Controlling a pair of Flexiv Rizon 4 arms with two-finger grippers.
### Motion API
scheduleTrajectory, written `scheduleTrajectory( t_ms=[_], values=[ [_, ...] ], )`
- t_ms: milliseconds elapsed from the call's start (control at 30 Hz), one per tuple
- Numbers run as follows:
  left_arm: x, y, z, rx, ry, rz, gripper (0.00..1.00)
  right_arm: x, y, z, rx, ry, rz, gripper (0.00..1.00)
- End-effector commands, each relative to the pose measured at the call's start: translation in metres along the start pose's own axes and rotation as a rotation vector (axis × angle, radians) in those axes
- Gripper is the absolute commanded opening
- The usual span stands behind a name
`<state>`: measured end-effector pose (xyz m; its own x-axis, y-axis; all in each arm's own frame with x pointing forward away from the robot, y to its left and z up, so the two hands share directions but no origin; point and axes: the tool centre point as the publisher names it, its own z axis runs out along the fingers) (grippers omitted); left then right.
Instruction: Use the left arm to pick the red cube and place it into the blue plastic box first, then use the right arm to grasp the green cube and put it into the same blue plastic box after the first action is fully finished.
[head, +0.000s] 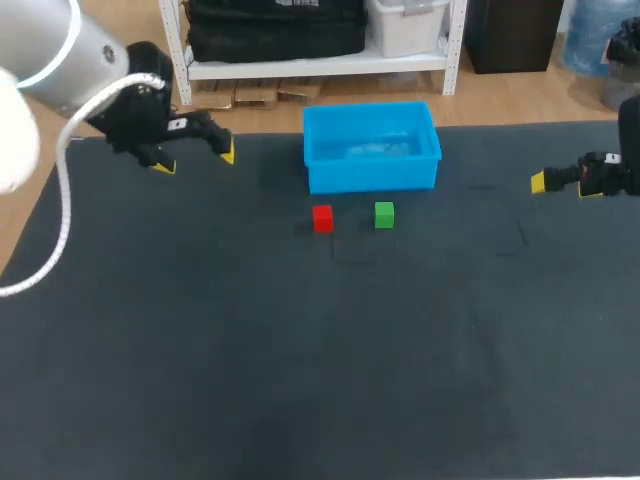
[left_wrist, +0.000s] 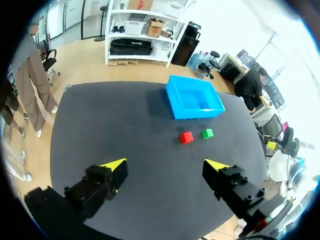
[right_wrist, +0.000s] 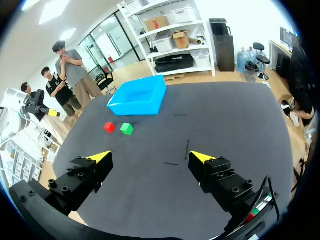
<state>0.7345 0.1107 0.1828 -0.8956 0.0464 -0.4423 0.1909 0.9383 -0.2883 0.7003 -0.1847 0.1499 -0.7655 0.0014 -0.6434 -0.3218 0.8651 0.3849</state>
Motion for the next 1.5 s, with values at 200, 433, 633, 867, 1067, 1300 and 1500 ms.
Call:
scheduleTrajectory(
  t_ms=[200, 433, 633, 867, 1067, 1300, 1500],
  values=[
    [-0.028, -0.03, 0.012, -0.135, 0.036, 0.009, 1.0, 0.0, 0.0, 0.0, 0.001, 0.001, -0.001, 1.0],
    [-0.038, -0.052, 0.022, -0.161, 0.048, 0.025, 1.0, 0.0, 0.0, 0.0, 0.001, 0.001, -0.001, 1.0],
    [-0.046, -0.067, 0.033, -0.178, 0.081, 0.019, 1.0, 0.0, 0.0, 0.0, 0.001, 0.001, -0.001, 1.0],
    [-0.053, -0.081, 0.043, -0.206, 0.131, 0.014, 1.0, 0.0, 0.0, 0.0, 0.001, 0.001, -0.001, 1.0],
    [-0.057, -0.088, 0.049, -0.214, 0.156, 0.007, 1.0, 0.0, 0.0, 0.0, 0.001, 0.001, -0.001, 1.0],
    [-0.059, -0.092, 0.055, -0.226, 0.182, -0.006, 1.0, 0.0, 0.0, 0.0, 0.001, 0.001, -0.001, 1.0],
    [-0.058, -0.093, 0.061, -0.237, 0.203, -0.016, 1.0, 0.0, 0.0, 0.0, 0.001, 0.001, -0.001, 1.0]
  ],
)
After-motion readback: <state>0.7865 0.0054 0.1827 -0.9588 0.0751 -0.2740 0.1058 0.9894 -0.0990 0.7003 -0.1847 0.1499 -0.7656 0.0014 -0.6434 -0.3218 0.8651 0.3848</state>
